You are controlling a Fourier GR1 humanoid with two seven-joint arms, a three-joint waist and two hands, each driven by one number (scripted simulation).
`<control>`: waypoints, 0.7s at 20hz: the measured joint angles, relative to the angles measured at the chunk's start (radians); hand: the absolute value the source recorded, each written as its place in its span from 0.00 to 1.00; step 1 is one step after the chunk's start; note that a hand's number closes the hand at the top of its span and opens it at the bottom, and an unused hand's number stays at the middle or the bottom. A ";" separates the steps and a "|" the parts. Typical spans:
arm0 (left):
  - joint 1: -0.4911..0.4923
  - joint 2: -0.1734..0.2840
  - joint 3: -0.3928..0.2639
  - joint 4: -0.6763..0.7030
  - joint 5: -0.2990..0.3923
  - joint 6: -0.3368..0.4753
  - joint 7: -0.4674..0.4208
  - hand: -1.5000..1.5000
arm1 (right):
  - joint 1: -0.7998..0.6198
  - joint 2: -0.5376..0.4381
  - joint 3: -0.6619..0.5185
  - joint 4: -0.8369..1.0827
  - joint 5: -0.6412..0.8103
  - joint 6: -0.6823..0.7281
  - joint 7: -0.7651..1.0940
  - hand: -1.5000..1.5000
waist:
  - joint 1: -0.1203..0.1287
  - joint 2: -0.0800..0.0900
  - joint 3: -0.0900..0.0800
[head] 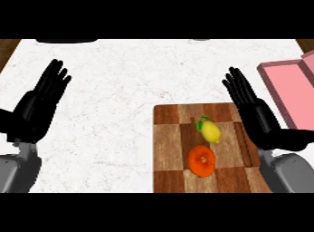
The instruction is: Pick the squash from the cutting board and place it in the cardboard box
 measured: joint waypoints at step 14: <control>0.017 0.105 -0.106 -0.003 -0.220 -0.111 -0.160 0.50 | -0.037 -0.412 -0.181 -0.117 0.145 0.294 -0.125 0.00 | 0.006 0.002 0.004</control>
